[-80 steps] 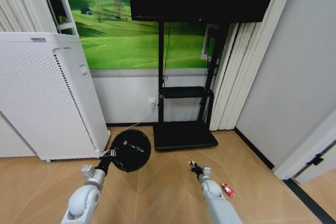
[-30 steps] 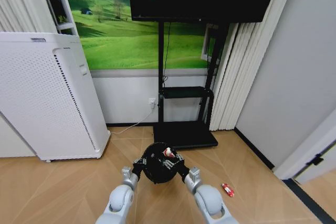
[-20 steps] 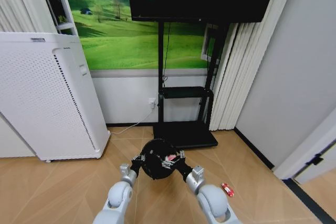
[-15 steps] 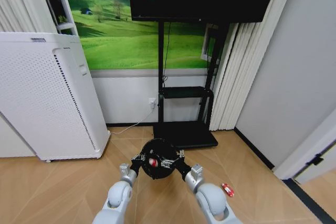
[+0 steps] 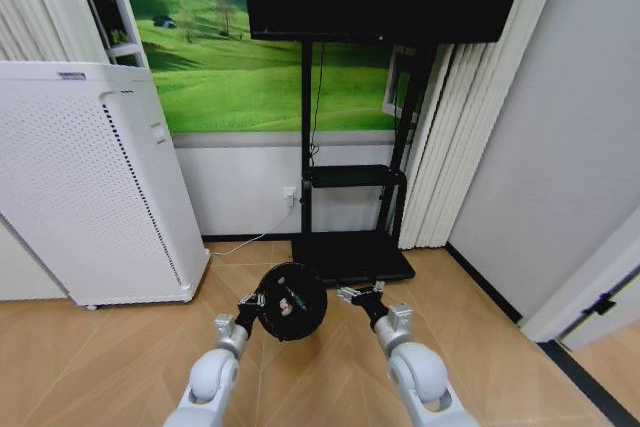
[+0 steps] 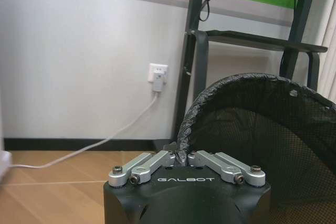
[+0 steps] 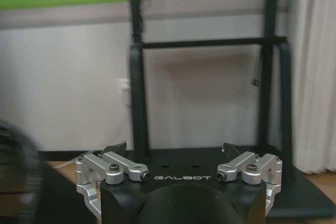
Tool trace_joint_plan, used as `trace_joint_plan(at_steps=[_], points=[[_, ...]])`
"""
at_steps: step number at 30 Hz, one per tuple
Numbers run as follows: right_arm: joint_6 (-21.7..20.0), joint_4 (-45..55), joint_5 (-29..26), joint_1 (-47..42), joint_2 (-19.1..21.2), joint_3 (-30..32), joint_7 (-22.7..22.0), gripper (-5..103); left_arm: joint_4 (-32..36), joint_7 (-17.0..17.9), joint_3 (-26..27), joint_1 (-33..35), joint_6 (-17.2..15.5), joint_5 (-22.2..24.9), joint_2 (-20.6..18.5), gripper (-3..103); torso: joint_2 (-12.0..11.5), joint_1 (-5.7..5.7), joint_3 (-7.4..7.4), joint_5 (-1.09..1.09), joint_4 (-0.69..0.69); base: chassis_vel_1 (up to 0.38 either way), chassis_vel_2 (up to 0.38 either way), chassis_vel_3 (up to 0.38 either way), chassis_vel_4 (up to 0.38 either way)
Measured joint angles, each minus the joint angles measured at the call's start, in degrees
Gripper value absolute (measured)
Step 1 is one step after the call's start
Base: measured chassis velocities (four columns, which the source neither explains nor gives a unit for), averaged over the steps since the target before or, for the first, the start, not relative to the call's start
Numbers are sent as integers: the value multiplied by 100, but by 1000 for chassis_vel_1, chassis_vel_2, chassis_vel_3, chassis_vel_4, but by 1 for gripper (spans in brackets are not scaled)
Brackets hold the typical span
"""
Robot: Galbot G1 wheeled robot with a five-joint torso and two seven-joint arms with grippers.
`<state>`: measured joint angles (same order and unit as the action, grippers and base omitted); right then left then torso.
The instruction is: Pick up the trash bin and place the garbage on the floor into it.
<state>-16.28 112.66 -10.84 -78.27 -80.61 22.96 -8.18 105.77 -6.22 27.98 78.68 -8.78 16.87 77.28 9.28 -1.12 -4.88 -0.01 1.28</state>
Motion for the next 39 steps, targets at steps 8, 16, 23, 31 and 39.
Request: trace_joint_plan(at_steps=[8, 16, 23, 31, 39], points=[[536, -1023, 214, 4, -92, 220, -16, 100, 587, -271, 852, 629, 83, 133, -245, 3, 0, 0, 1, 2, 0, 0, 0, 0, 0], [707, -1256, 152, 0, -85, 370, 282, 100, 928, -414, 1226, 911, 92, 257, -272, 3, 0, 1, 0, 0, -1, -11, -10, 12, 16], [754, -1256, 146, -26, -38, 400, 351, 100, 1027, -415, 1216, 956, 76, 260, -199, 3, 0, 0, 0, 1, 1, -123, -115, 110, 120], [950, -1382, 107, -2, -26, 348, 363, 100, 1041, -406, 1212, 984, 75, 222, -131, 3, 0, 0, 0, 1, 1, -235, -236, 241, 249], [1001, -2087, 52, 203, 4, 251, 597, 100, 1128, -374, 1247, 985, 19, 256, -136, 3, 0, 0, 0, 2, 1, -186, -195, 180, 182]])
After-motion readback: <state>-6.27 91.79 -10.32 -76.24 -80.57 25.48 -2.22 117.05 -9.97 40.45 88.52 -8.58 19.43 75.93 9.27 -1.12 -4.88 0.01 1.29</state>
